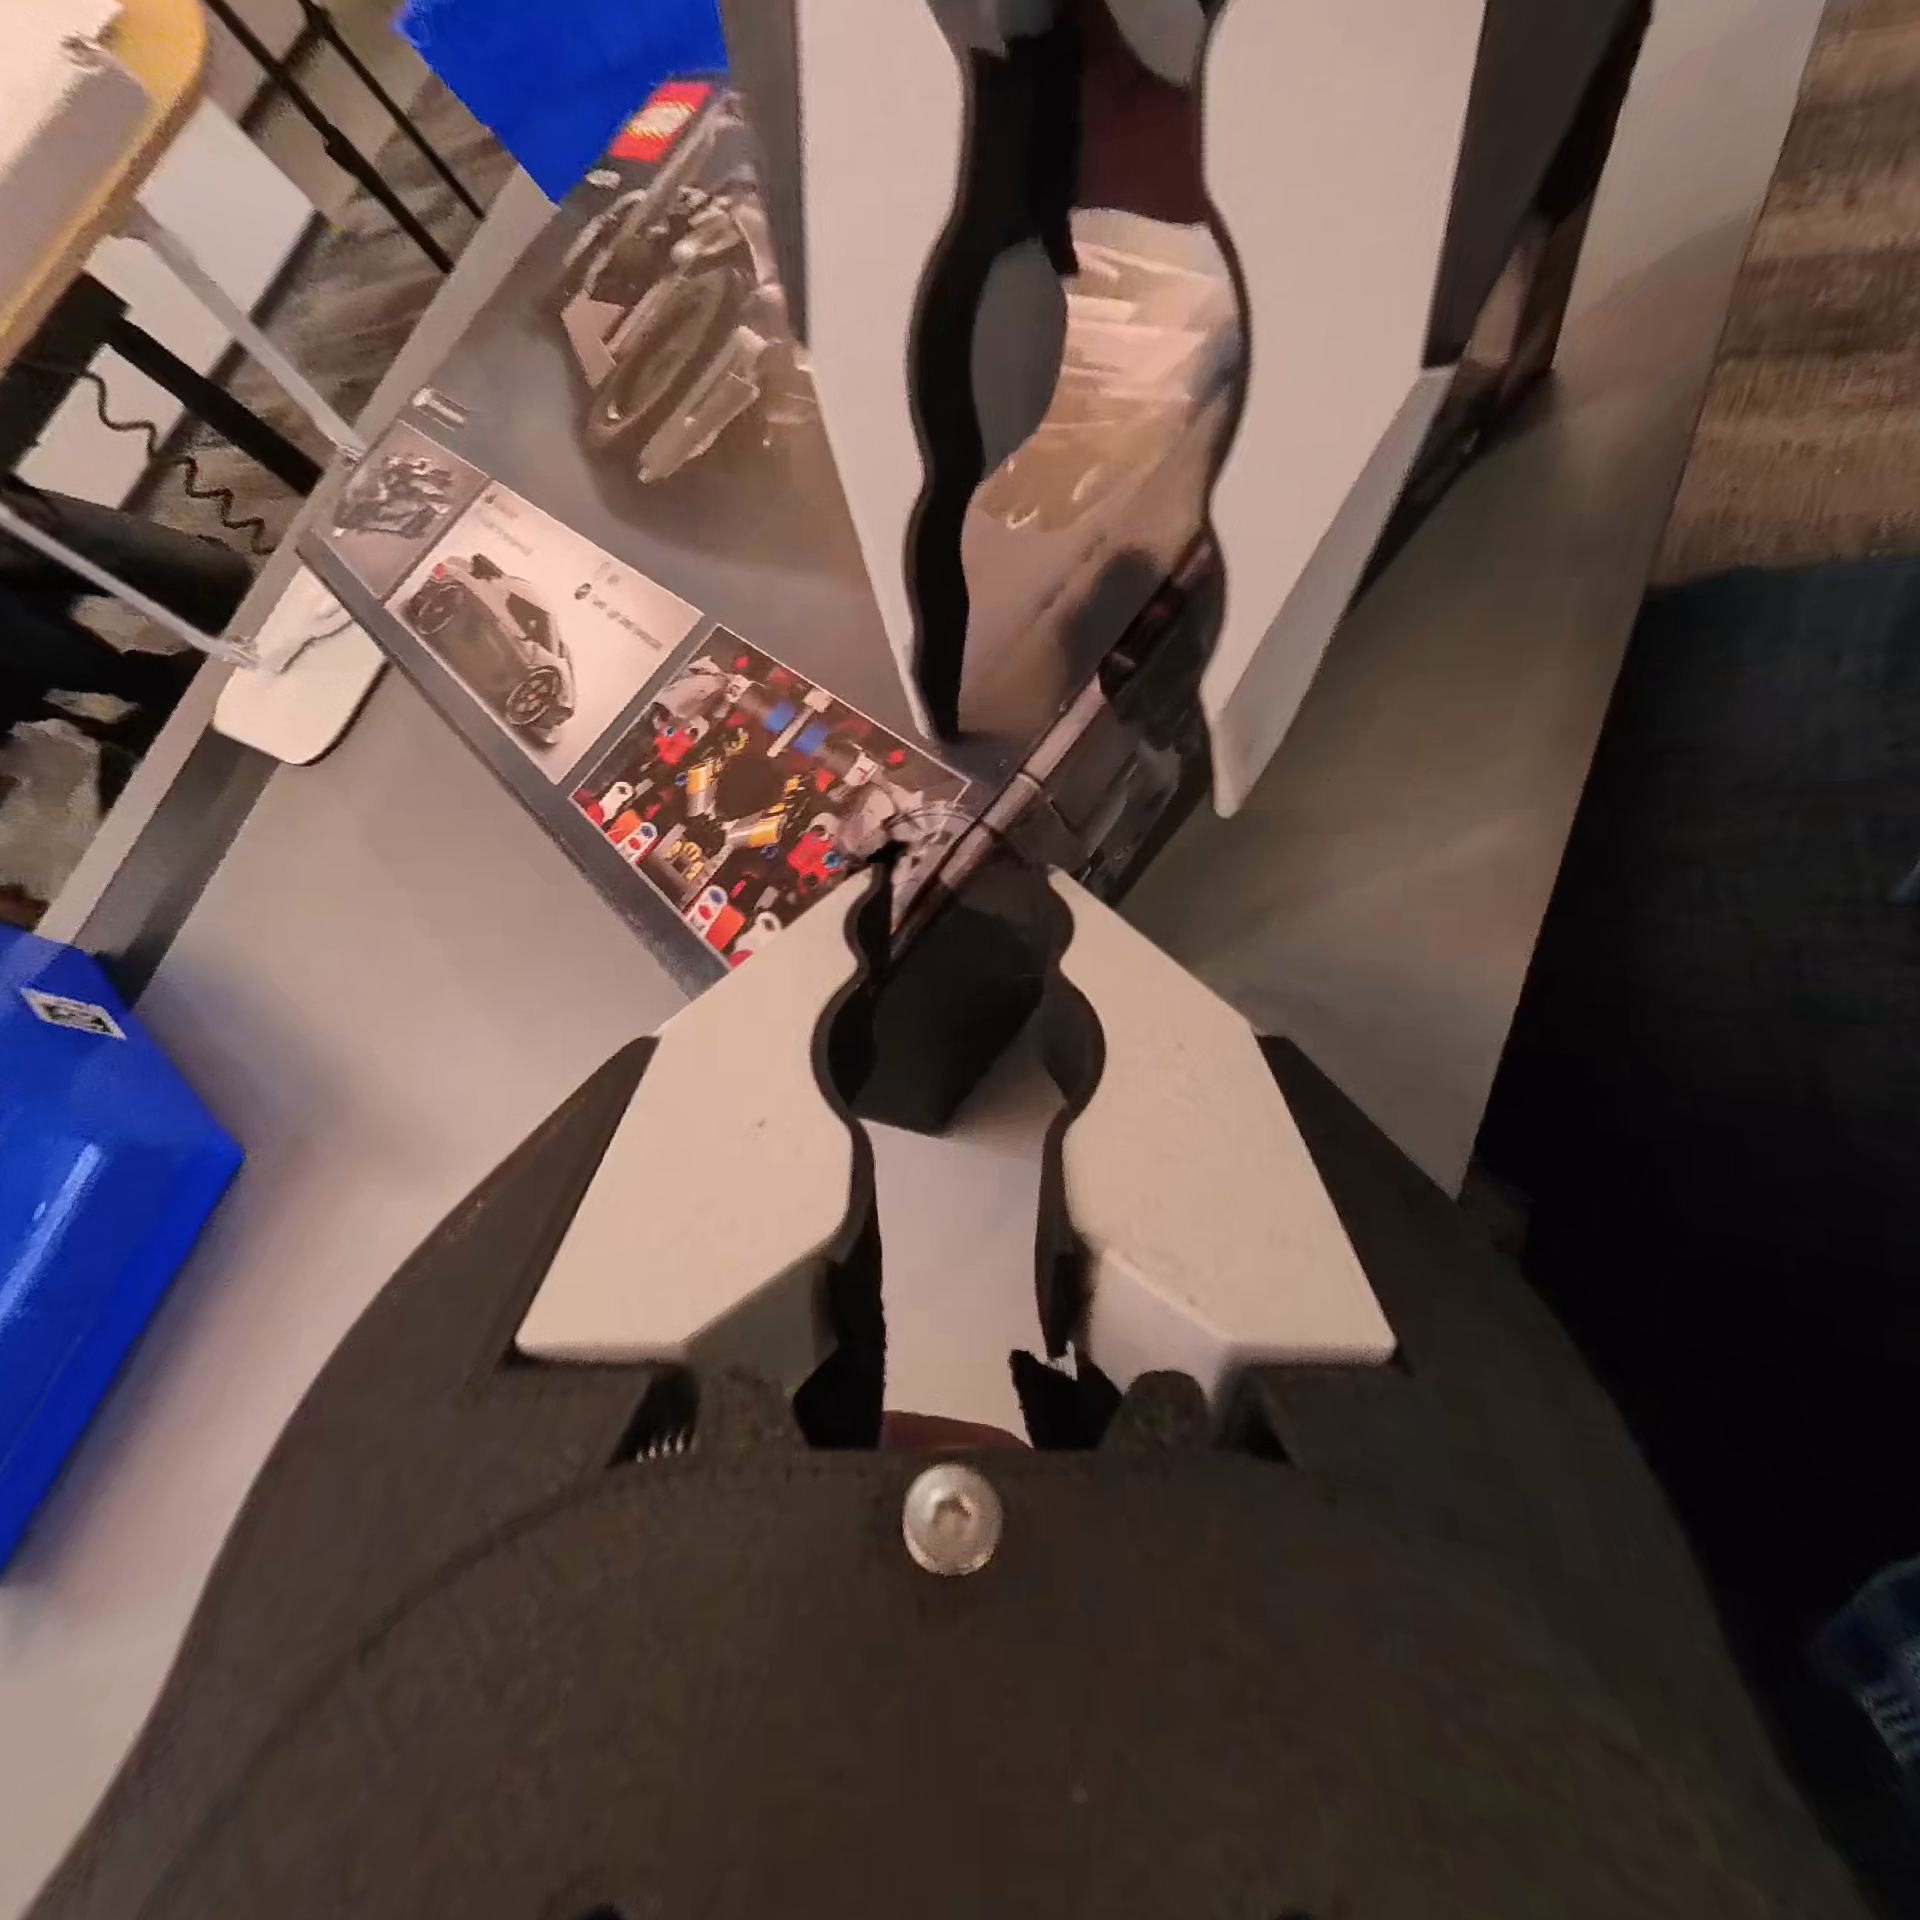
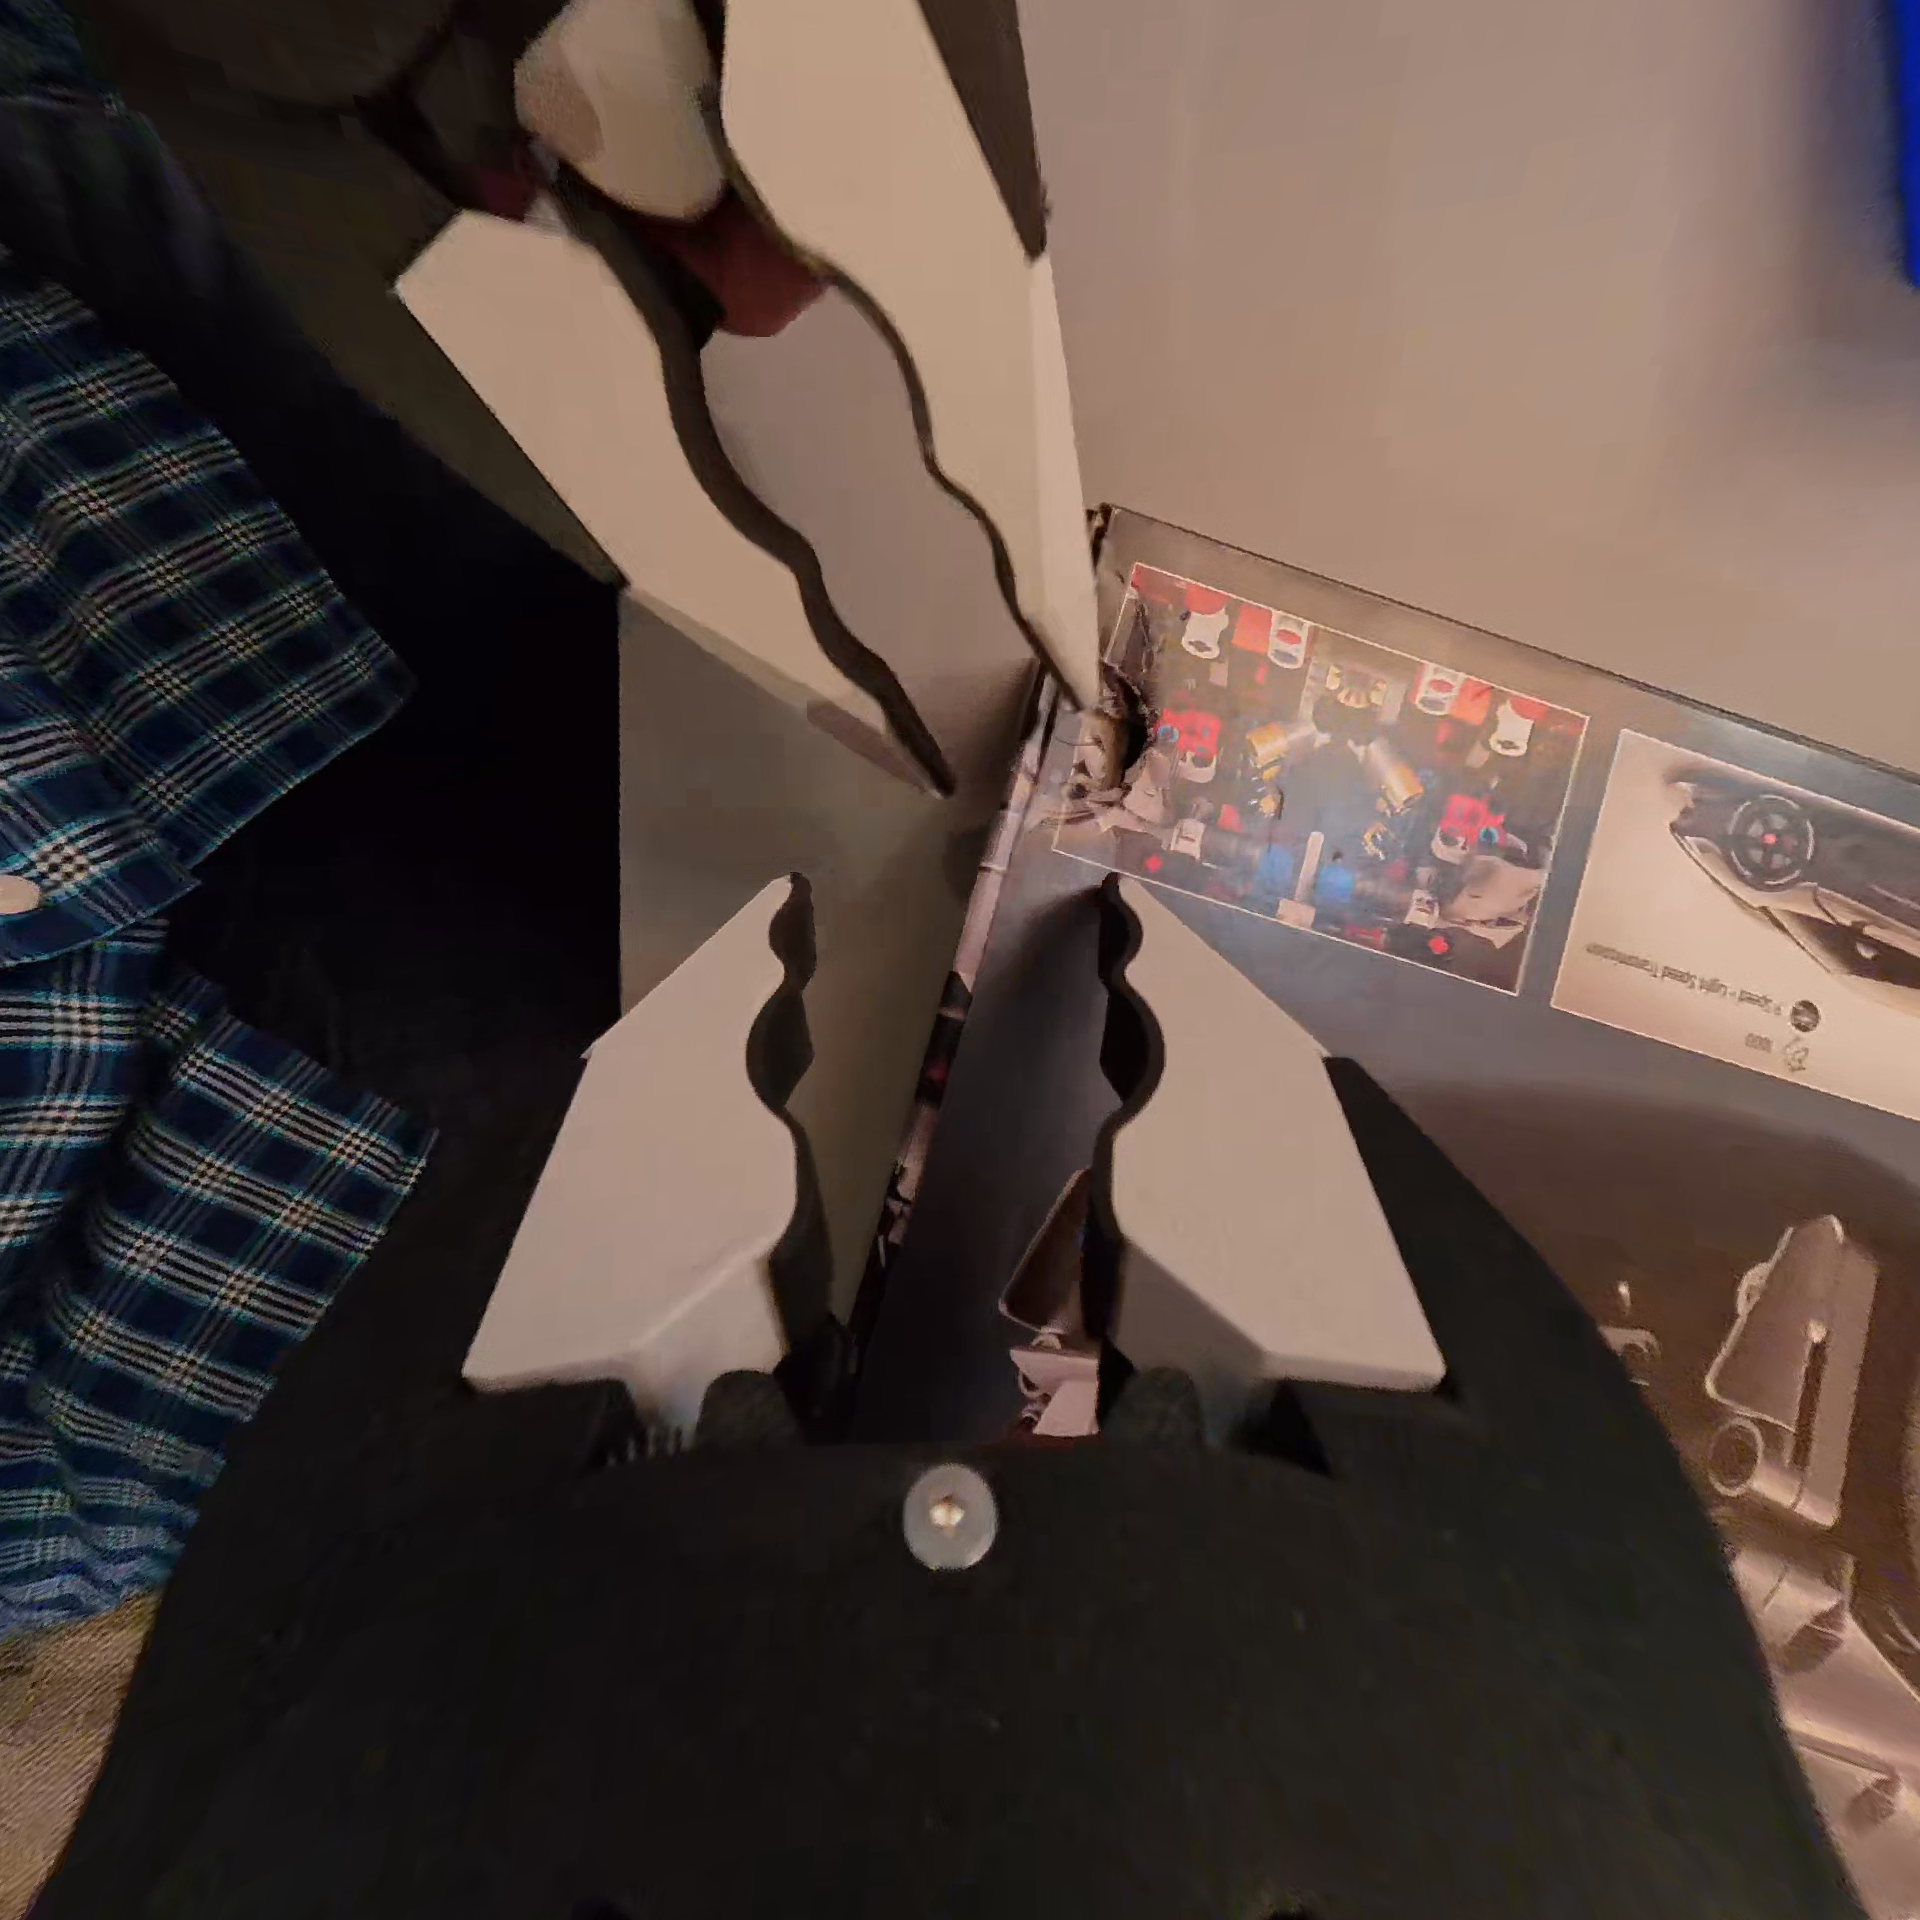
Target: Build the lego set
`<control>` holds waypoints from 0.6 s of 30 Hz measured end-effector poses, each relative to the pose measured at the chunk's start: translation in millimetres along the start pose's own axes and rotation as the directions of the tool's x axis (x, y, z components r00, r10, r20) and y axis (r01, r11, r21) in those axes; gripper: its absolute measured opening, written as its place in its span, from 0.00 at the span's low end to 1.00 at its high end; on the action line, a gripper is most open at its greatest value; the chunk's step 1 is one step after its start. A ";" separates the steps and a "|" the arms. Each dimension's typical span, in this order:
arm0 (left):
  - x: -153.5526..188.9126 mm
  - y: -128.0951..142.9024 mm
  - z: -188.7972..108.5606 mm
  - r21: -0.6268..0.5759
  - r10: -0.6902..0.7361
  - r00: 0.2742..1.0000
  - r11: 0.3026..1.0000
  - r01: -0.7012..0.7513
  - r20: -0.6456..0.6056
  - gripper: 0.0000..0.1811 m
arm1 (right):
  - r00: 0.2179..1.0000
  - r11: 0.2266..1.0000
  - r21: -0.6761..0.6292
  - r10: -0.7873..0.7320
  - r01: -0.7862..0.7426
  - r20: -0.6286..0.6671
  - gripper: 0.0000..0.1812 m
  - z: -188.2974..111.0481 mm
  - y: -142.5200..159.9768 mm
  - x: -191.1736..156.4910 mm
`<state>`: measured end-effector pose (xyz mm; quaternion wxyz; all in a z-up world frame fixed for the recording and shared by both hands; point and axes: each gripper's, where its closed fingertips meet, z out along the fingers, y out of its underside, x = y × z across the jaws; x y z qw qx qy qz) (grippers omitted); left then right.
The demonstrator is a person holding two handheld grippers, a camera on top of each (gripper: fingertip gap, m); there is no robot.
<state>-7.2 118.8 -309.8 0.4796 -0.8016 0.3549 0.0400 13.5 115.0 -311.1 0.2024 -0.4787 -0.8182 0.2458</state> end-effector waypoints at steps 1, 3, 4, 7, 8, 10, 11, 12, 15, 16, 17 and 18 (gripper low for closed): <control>1.5 1.2 3.8 -0.017 0.017 1.000 1.000 -0.017 -0.006 0.13 | 1.000 1.000 -0.006 -0.010 0.010 -0.020 0.28 -0.3 1.9 2.2; 2.7 4.5 10.4 -0.056 0.056 0.998 0.997 -0.057 -0.013 0.14 | 1.000 1.000 -0.001 -0.006 0.006 -0.017 0.29 0.0 3.0 -0.1; 3.5 5.4 12.8 -0.071 0.062 0.998 0.995 -0.064 -0.025 0.14 | 1.000 1.000 0.005 0.000 0.001 -0.015 0.29 0.5 3.3 -0.8; 3.9 7.0 17.2 -0.106 0.086 0.994 0.990 -0.092 -0.062 0.13 | 1.000 1.000 0.023 0.006 -0.006 -0.018 0.29 0.5 4.0 0.0; 4.3 7.8 18.3 -0.119 0.102 0.992 0.987 -0.111 -0.075 0.13 | 1.000 0.999 0.032 0.010 -0.009 -0.016 0.29 0.9 4.3 0.0; 5.3 8.7 19.5 -0.131 0.134 0.985 0.980 -0.147 -0.105 0.13 | 1.000 0.998 0.055 0.023 -0.022 -0.015 0.29 1.6 4.1 -0.1; 5.6 8.9 19.9 -0.133 0.135 0.983 0.980 -0.151 -0.125 0.13 | 1.000 0.998 0.065 0.026 -0.025 -0.014 0.30 2.0 4.2 -0.6; 6.4 9.1 20.7 -0.133 0.140 0.980 0.978 -0.160 -0.144 0.13 | 1.000 0.997 0.077 0.027 -0.025 -0.016 0.30 2.4 4.1 -0.6; 7.3 9.3 21.1 -0.120 0.163 0.966 0.975 -0.189 -0.198 0.12 | 0.999 0.995 0.095 0.018 -0.014 -0.040 0.28 3.7 5.2 0.8; 7.2 9.4 21.3 -0.114 0.184 0.960 0.971 -0.212 -0.213 0.12 | 0.999 0.995 0.100 0.017 -0.013 -0.044 0.28 4.1 5.3 1.0; 7.4 9.6 21.5 -0.111 0.197 0.953 0.968 -0.227 -0.232 0.12 | 0.999 0.995 0.103 0.017 -0.012 -0.045 0.28 4.3 5.5 1.2; 8.0 9.5 21.8 -0.113 0.194 0.948 0.967 -0.229 -0.254 0.11 | 0.999 0.994 0.104 0.014 -0.009 -0.050 0.27 4.6 5.7 1.9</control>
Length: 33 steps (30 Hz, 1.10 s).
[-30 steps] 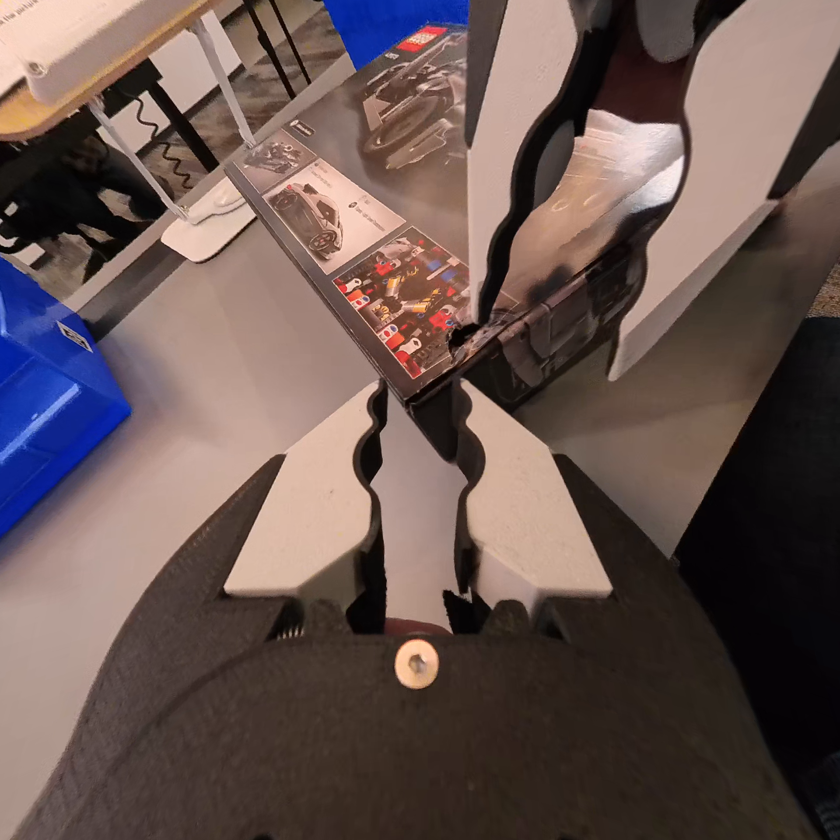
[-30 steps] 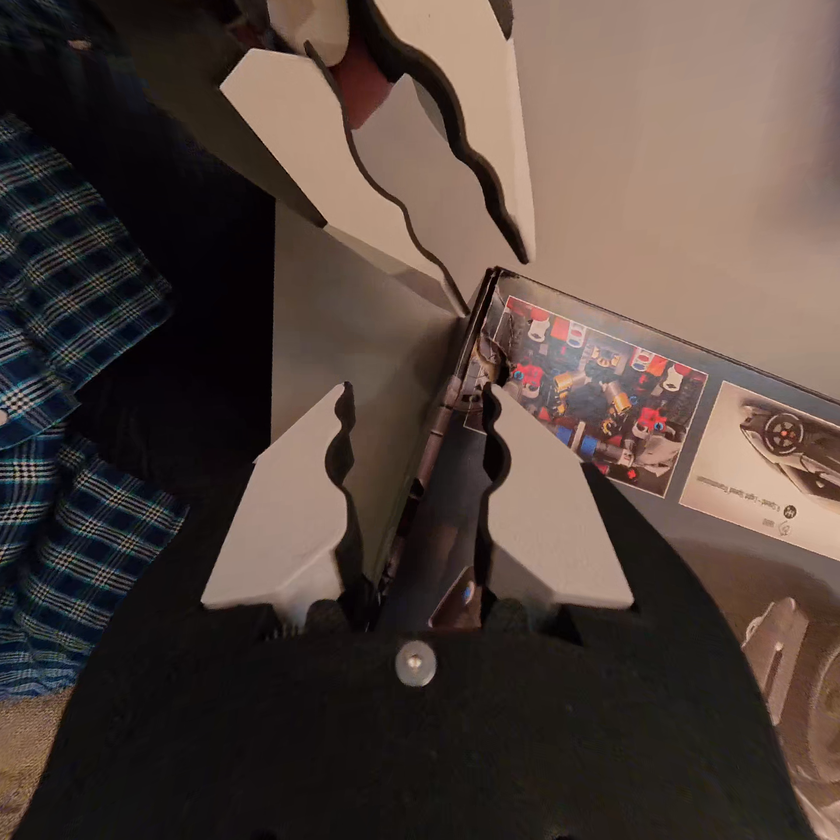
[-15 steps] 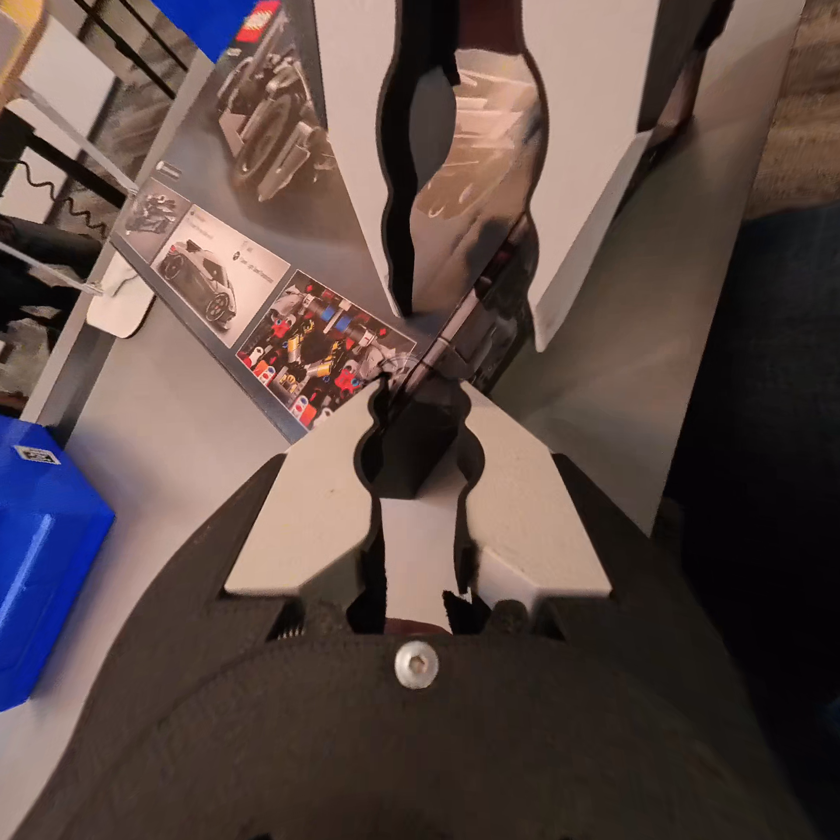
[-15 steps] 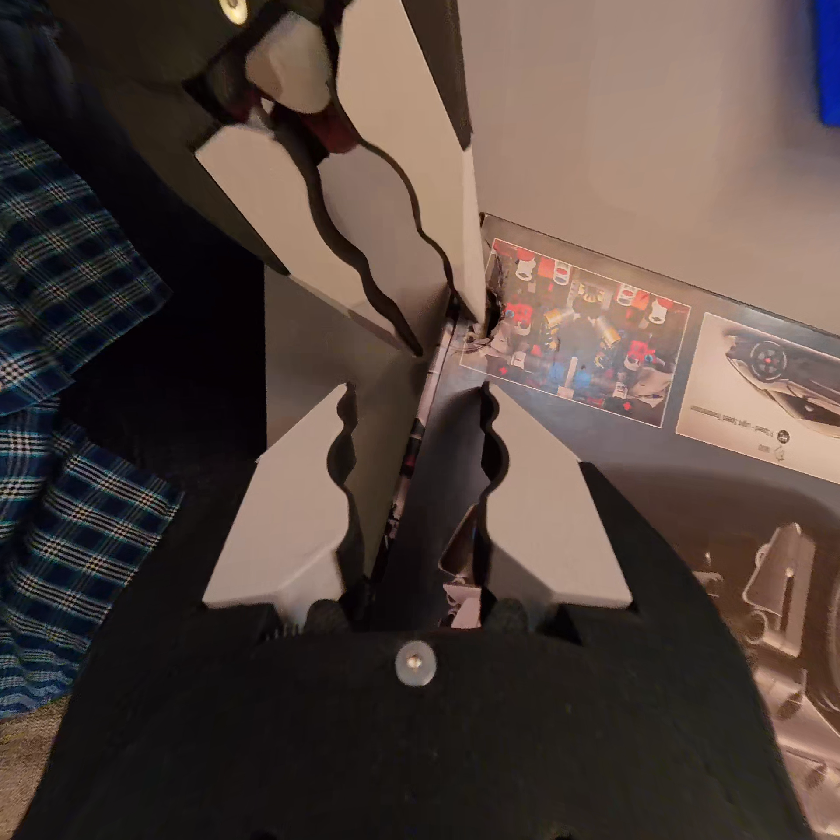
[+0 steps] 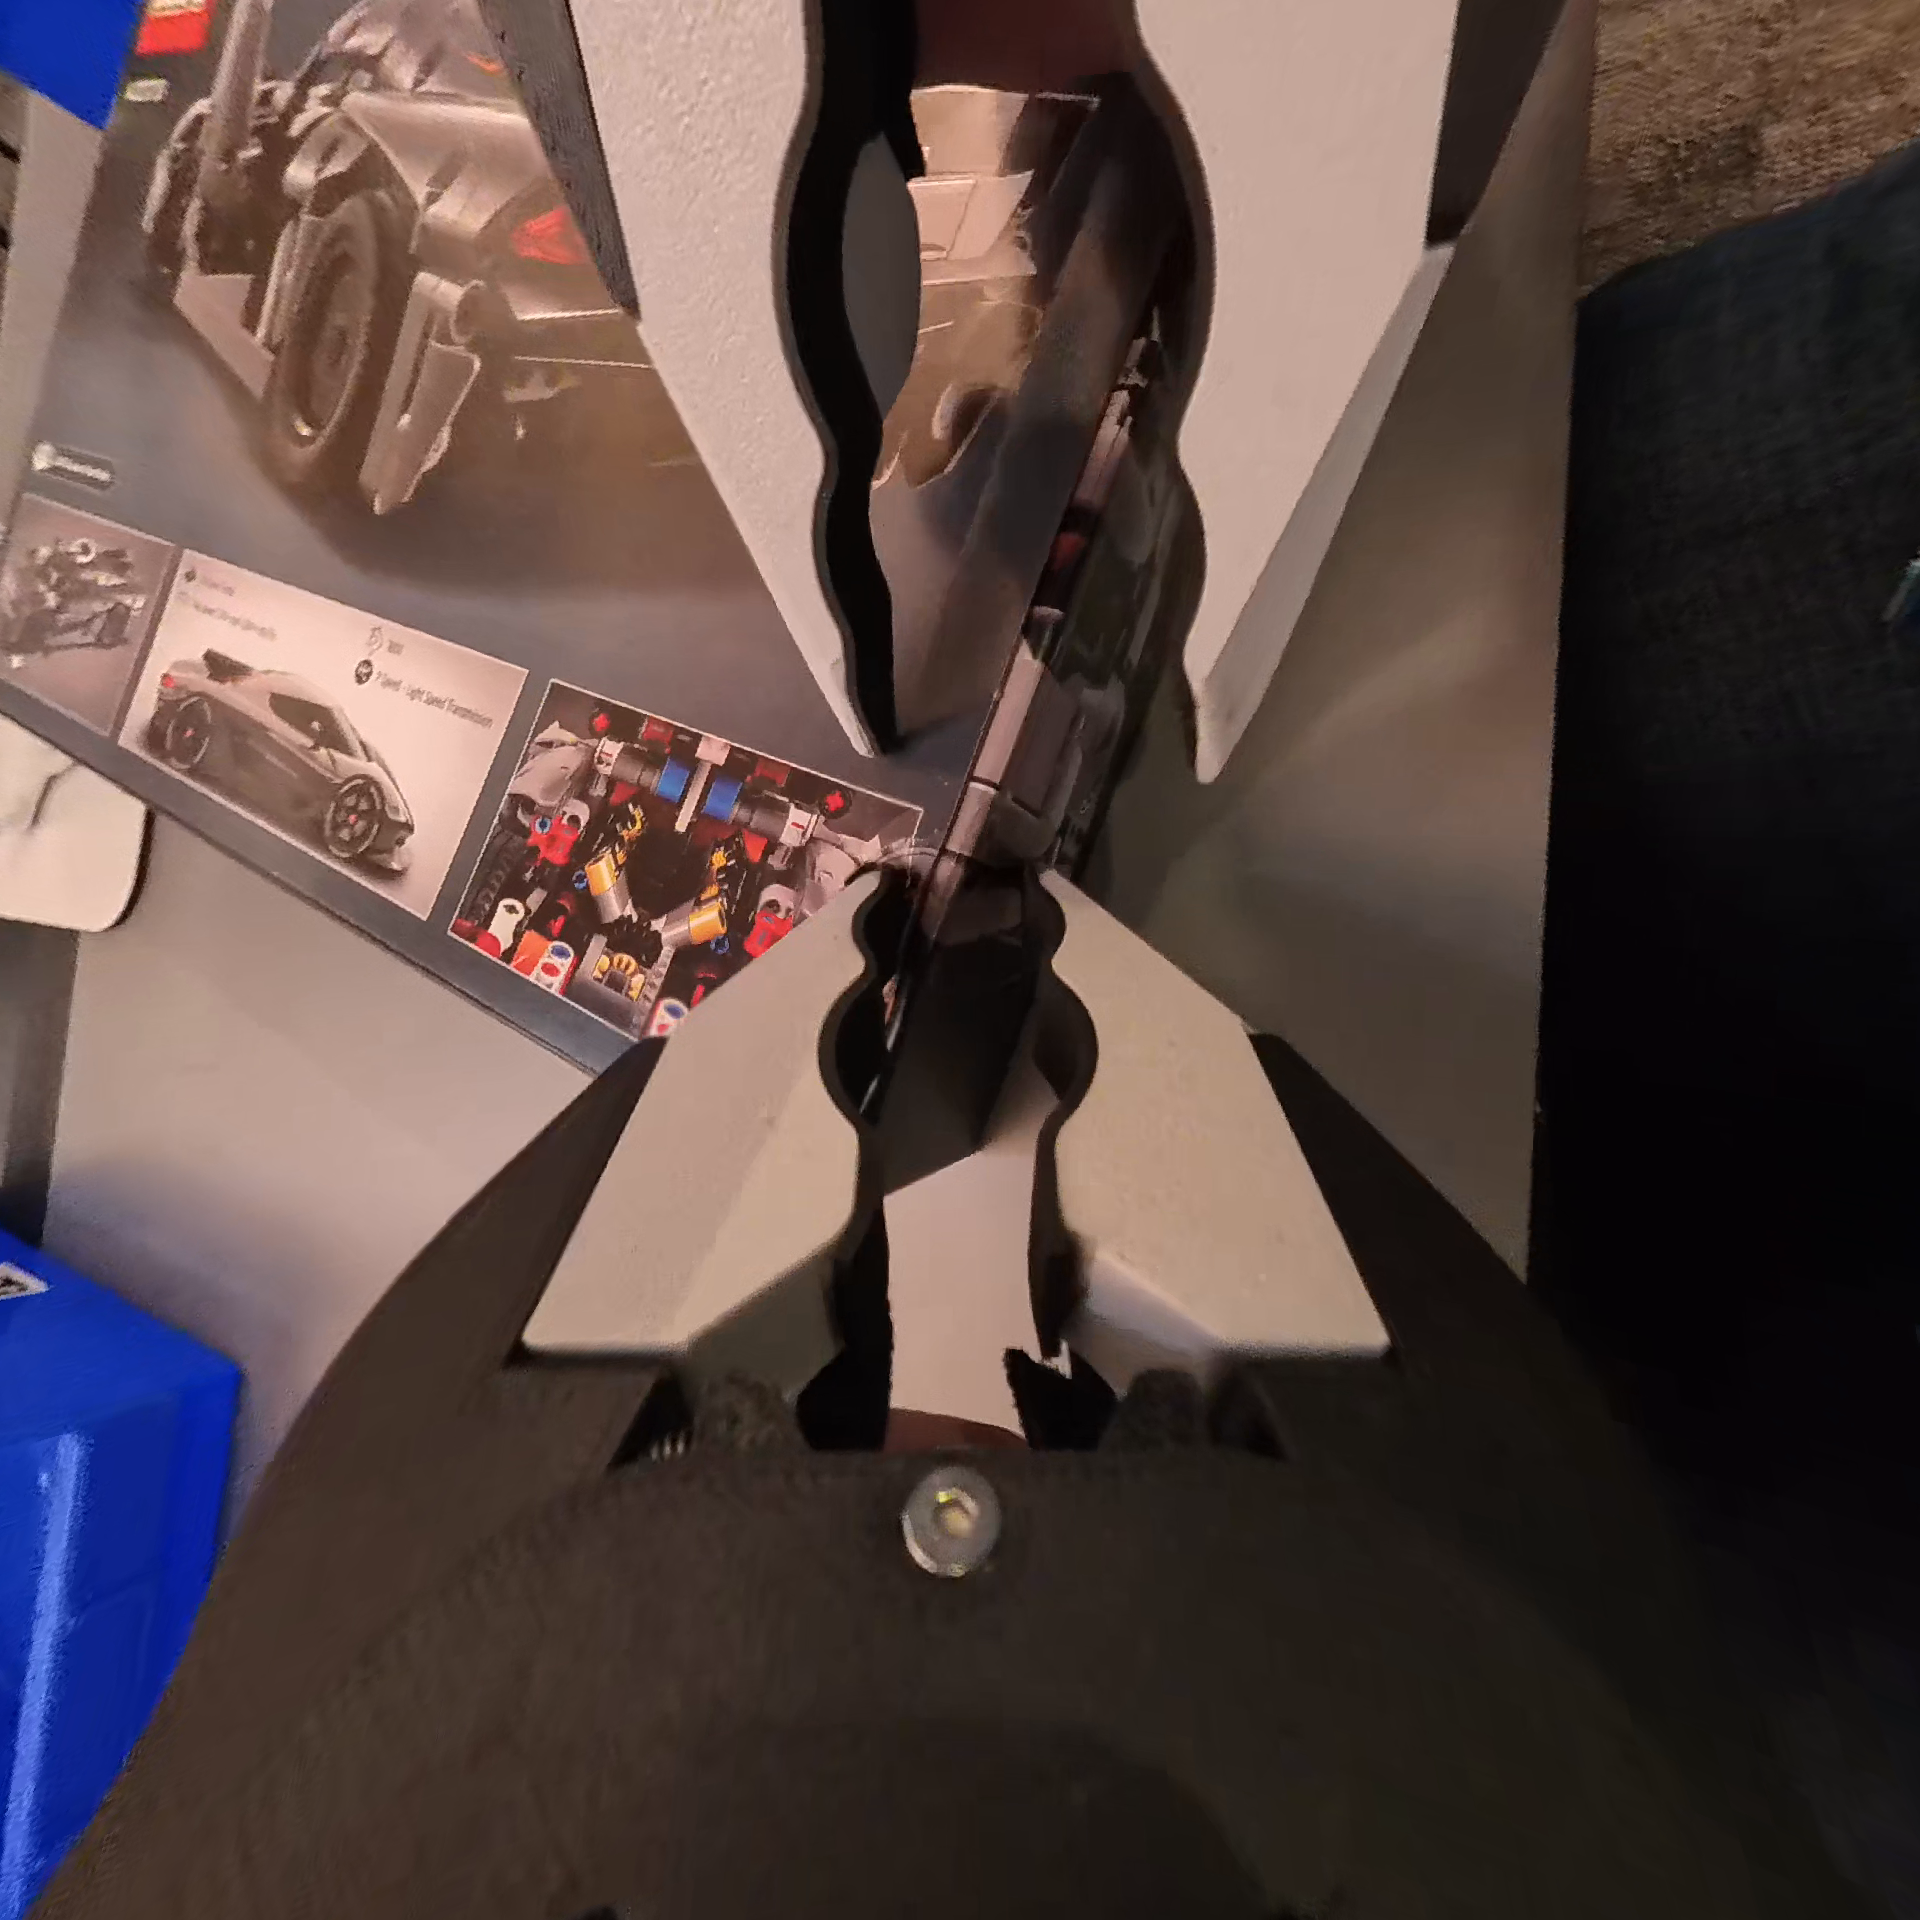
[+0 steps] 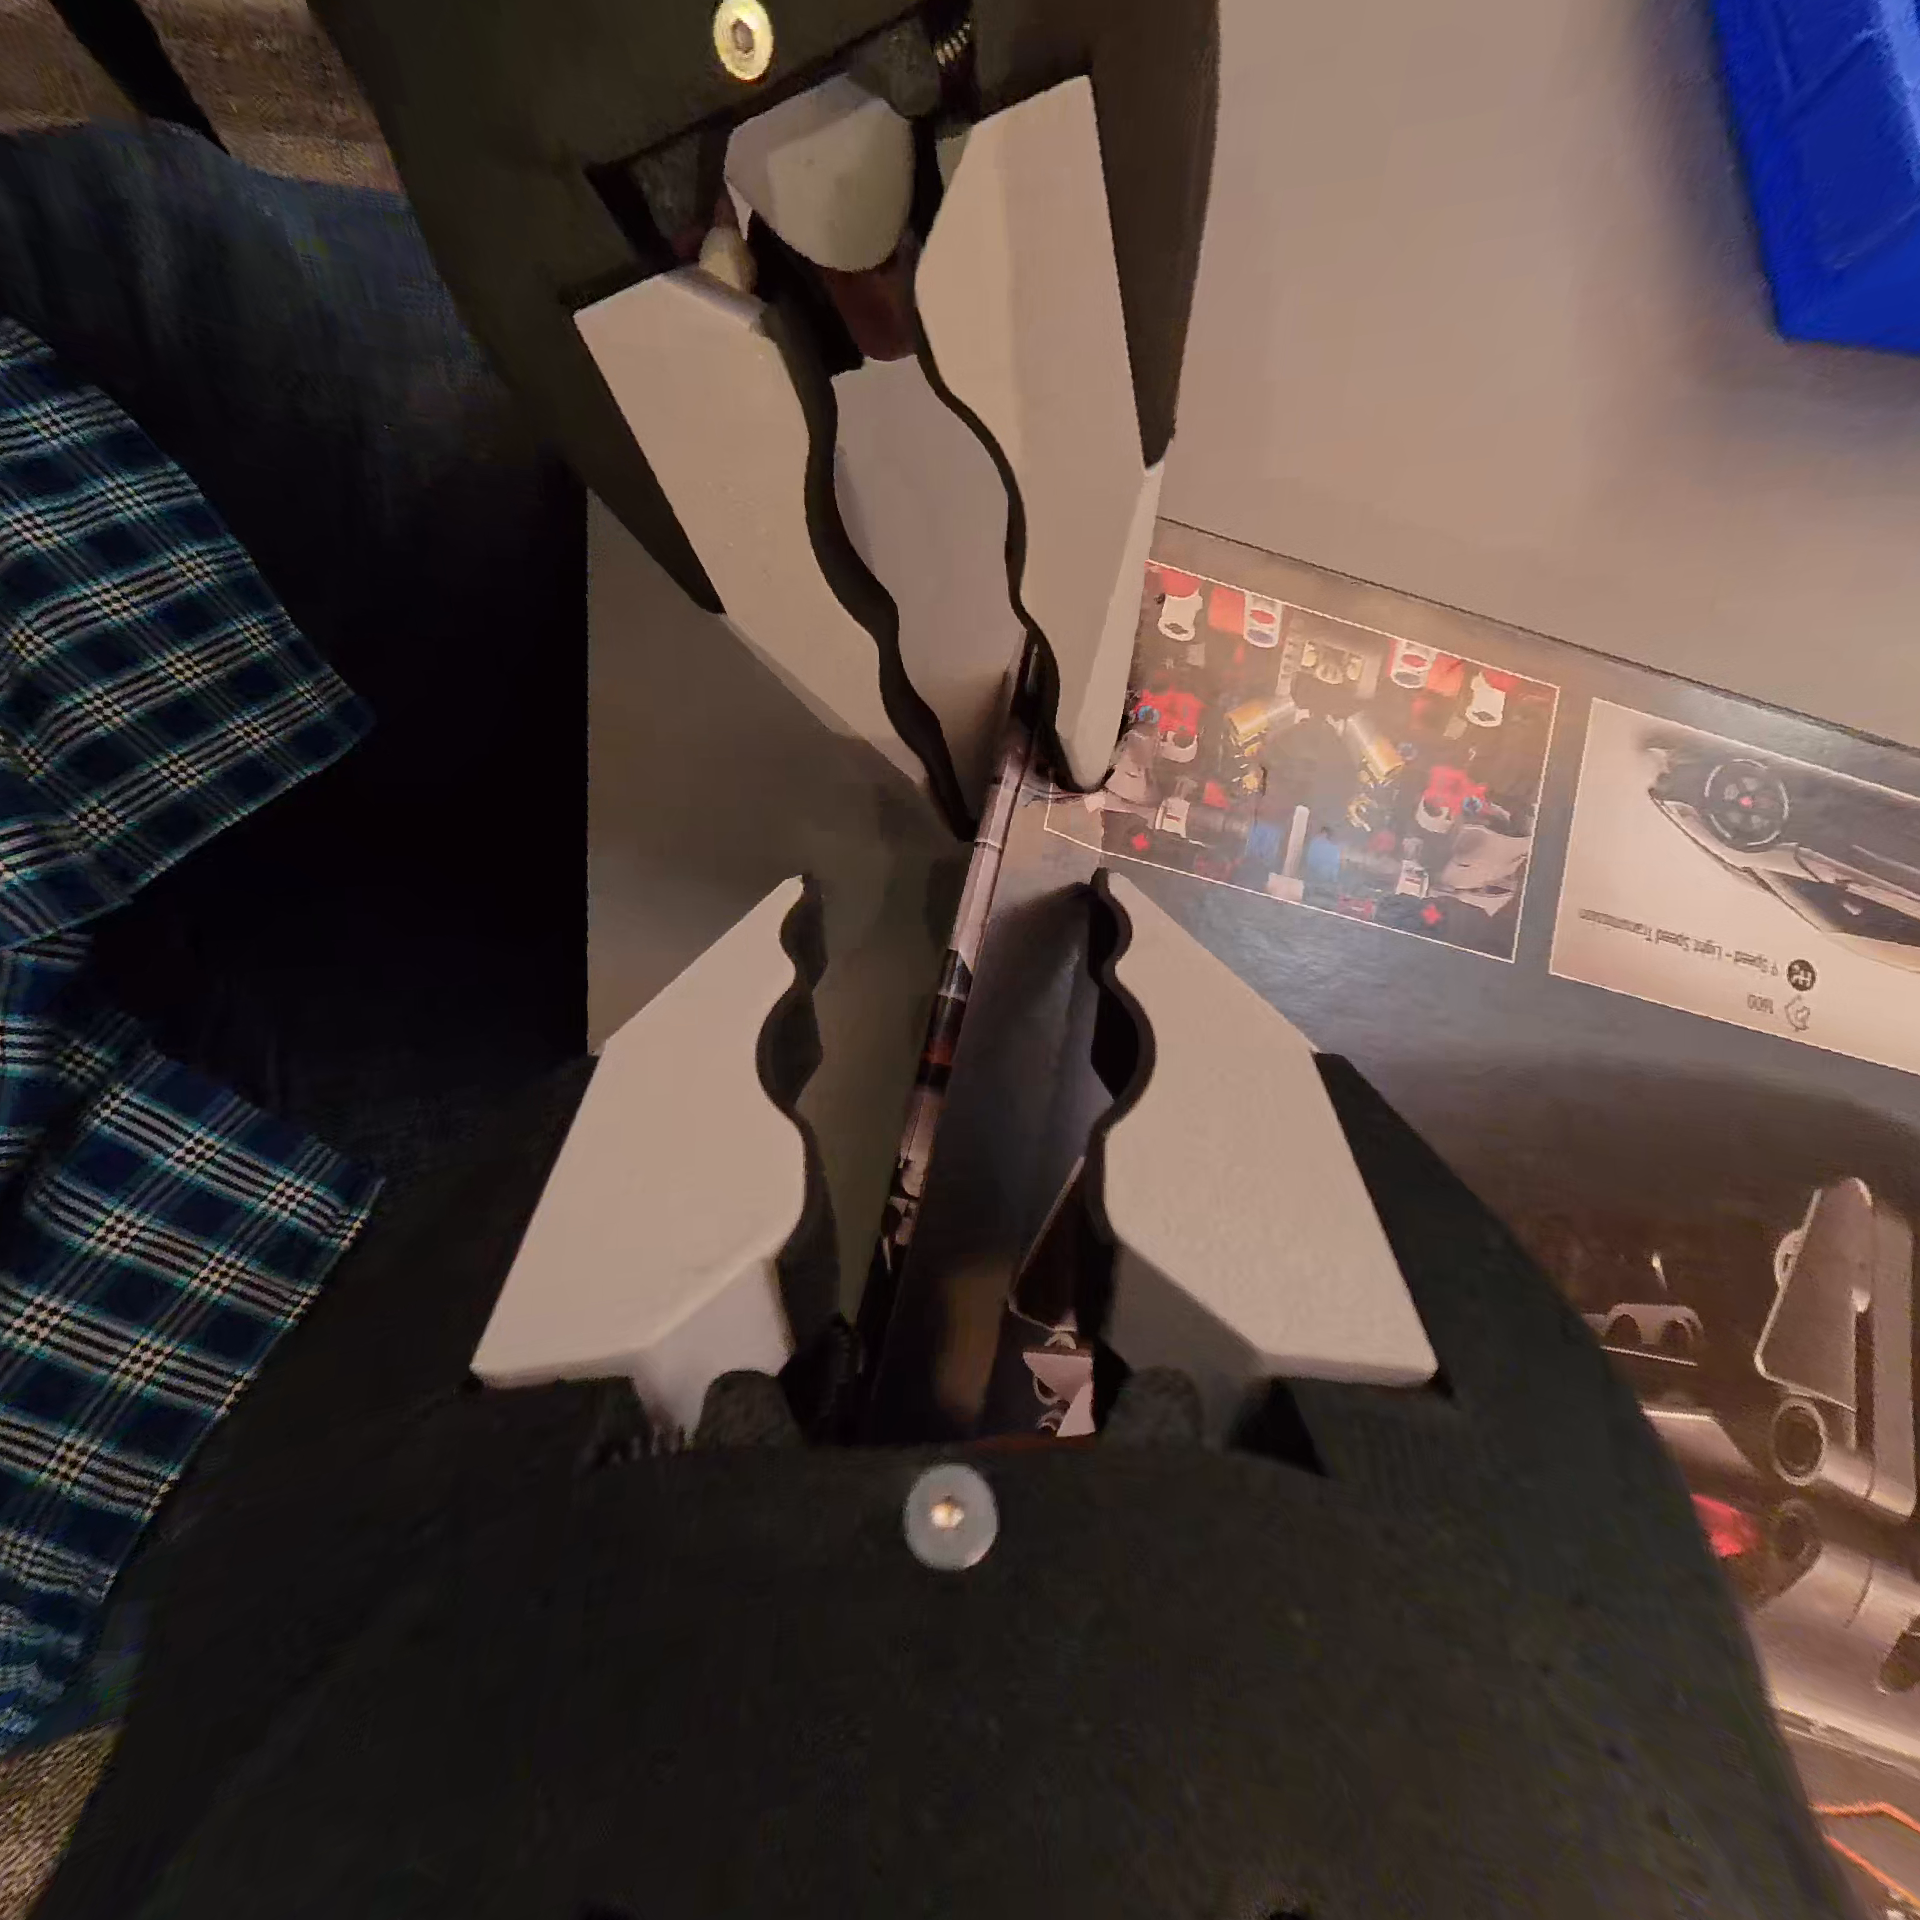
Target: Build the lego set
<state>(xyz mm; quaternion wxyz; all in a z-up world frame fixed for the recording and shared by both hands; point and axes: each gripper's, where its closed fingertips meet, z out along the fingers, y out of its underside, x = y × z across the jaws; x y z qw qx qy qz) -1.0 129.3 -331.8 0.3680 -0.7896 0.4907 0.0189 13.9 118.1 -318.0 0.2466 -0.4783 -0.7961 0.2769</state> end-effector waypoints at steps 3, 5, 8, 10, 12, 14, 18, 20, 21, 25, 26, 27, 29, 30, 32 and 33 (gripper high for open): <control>2.4 -1.8 1.6 0.013 0.028 0.998 1.000 -0.027 -0.052 0.10 | 1.000 1.000 0.001 -0.016 0.016 -0.024 0.23 1.1 1.9 2.6; 2.9 -1.3 2.3 -0.004 0.048 0.996 0.999 -0.048 -0.072 0.10 | 0.999 1.000 0.000 -0.024 0.024 -0.035 0.22 2.1 2.6 3.1; 2.9 0.8 3.5 -0.046 0.135 0.988 0.989 -0.138 -0.075 0.10 | 0.999 1.000 -0.004 -0.029 0.029 -0.037 0.21 3.6 3.2 3.6; 2.9 2.4 4.3 -0.075 0.186 0.980 0.979 -0.191 -0.078 0.10 | 0.999 1.000 -0.006 -0.028 0.028 -0.034 0.21 3.8 3.4 3.6; 3.2 4.2 5.1 -0.104 0.215 0.972 0.969 -0.224 -0.094 0.10 | 0.999 1.000 -0.008 -0.029 0.029 -0.032 0.22 4.1 3.6 3.2; 3.8 5.4 6.3 -0.112 0.219 0.966 0.965 -0.235 -0.135 0.10 | 0.999 1.000 -0.011 -0.029 0.029 -0.027 0.22 4.3 3.8 2.8; 5.2 5.3 7.9 -0.093 0.179 0.965 0.976 -0.199 -0.189 0.08 | 0.999 1.000 -0.010 -0.027 0.027 -0.021 0.23 4.8 3.9 2.1; 5.7 5.4 7.9 -0.104 0.153 0.967 0.979 -0.177 -0.205 0.08 | 1.000 1.000 -0.008 -0.024 0.024 -0.017 0.23 4.9 3.6 1.8; 5.9 5.2 8.1 -0.108 0.144 0.965 0.979 -0.171 -0.220 0.08 | 1.000 1.000 -0.008 -0.024 0.024 -0.015 0.23 5.3 3.3 1.6; 6.5 5.2 7.8 -0.102 0.145 0.956 0.979 -0.176 -0.256 0.07 | 0.999 1.000 -0.007 -0.031 0.031 -0.013 0.24 5.4 2.5 0.9; 6.5 5.3 7.7 -0.108 0.142 0.954 0.979 -0.175 -0.263 0.07 | 0.999 0.999 -0.009 -0.037 0.037 -0.017 0.24 5.5 2.7 0.5; 6.4 5.5 7.8 -0.110 0.156 0.953 0.976 -0.190 -0.261 0.07 | 0.999 0.999 -0.011 -0.043 0.043 -0.024 0.24 5.2 2.9 0.5; 5.6 5.1 7.5 -0.099 0.170 0.957 0.975 -0.198 -0.235 0.07 | 0.997 0.998 -0.017 -0.057 0.056 -0.048 0.25 3.6 3.4 1.2; 5.1 4.7 7.8 -0.099 0.182 0.963 0.974 -0.204 -0.199 0.08 | 0.996 0.998 -0.019 -0.062 0.061 -0.062 0.26 2.7 4.1 1.5; 4.3 1.7 8.8 -0.084 0.202 0.975 0.974 -0.210 -0.093 0.09 | 0.993 0.996 -0.024 -0.085 0.083 -0.088 0.27 -0.9 5.1 0.7; 3.5 1.3 8.6 -0.081 0.215 0.976 0.972 -0.218 -0.045 0.10 | 0.993 0.996 -0.020 -0.084 0.082 -0.088 0.27 -3.5 4.9 -1.0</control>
